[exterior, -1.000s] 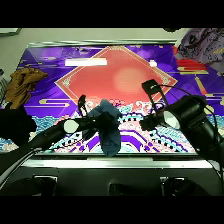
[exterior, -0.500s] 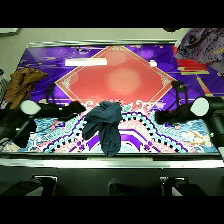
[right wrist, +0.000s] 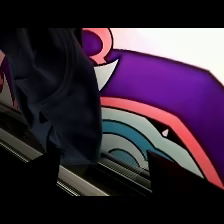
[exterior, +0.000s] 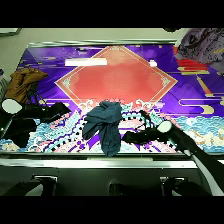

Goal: Fold the clothes and pants, and hang the long-sleeved shirts on hangers.

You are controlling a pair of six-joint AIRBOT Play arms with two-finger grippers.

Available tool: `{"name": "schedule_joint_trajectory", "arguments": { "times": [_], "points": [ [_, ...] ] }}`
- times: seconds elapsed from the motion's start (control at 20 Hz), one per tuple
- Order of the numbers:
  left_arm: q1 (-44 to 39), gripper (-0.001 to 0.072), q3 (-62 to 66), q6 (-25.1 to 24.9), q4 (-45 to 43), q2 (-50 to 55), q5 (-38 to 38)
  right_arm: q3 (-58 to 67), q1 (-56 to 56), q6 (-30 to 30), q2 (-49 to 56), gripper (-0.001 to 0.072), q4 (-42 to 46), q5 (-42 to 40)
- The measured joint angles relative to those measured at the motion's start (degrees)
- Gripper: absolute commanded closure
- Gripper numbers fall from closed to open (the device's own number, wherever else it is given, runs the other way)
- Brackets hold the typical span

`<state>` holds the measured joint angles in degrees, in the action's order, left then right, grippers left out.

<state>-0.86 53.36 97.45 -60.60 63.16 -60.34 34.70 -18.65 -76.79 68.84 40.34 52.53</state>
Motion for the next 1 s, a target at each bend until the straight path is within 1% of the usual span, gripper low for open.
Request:
{"name": "schedule_joint_trajectory", "arguments": {
  "times": [0.1,0.15,0.2,0.25,0.3,0.35,0.4,0.6,0.7,0.75,0.8,0.9,1.0],
  "points": [
    [0.26,0.0028,0.00,-0.04,-0.37,-0.07,-0.20,-0.55,-3.06,1.84,2.62,0.0099,-3.61,-2.12],
    [0.31,0.0027,0.00,-0.09,-0.37,-0.07,-0.22,-0.70,-4.31,2.99,3.61,0.0116,-5.88,-3.02],
    [0.37,0.0028,0.00,-0.15,-0.39,-0.07,-0.37,-0.79,-5.31,4.00,4.31,0.0175,-7.89,-3.85],
    [0.42,0.0028,0.00,-0.17,-0.39,-0.07,-0.46,-0.90,-6.03,4.68,4.90,0.0208,-9.27,-4.70],
    [0.44,0.0029,0.00,-0.17,-0.44,-0.09,-0.46,-0.94,-6.60,5.27,5.40,0.0351,-10.43,-5.70],
    [0.44,0.0029,0.00,-0.17,-0.44,-0.09,-0.46,-1.03,-6.99,5.73,5.81,0.0572,-10.88,-6.73],
    [0.44,0.0029,0.00,-0.17,-0.46,-0.07,-0.42,-1.09,-7.23,5.95,6.16,0.0683,-11.30,-7.72],
    [0.83,0.0029,-0.50,-0.07,-0.79,0.63,-1.16,-0.52,-7.74,6.45,6.16,0.0684,-11.96,-8.61],
    [1.29,0.0029,-2.01,-1.09,-0.46,2.10,-1.27,-0.02,-7.85,3.15,4.94,0.0683,-7.74,-7.98],
    [1.40,0.0030,-3.06,-2.80,0.81,3.21,-1.22,0.28,-7.85,0.70,3.93,0.0683,-4.96,-7.58],
    [1.40,0.0031,-4.26,-5.53,3.19,4.63,-1.09,0.59,-7.87,-2.01,2.64,0.0683,-1.75,-7.04],
    [0.92,0.0037,-6.40,-11.89,8.48,7.69,-0.70,1.14,-7.87,-6.58,-0.15,0.0683,3.96,-6.12],
    [-0.35,0.0037,-7.93,-17.81,13.18,10.67,-0.55,1.42,-7.87,-9.75,-2.91,0.0683,8.66,-5.40]
  ]
}}
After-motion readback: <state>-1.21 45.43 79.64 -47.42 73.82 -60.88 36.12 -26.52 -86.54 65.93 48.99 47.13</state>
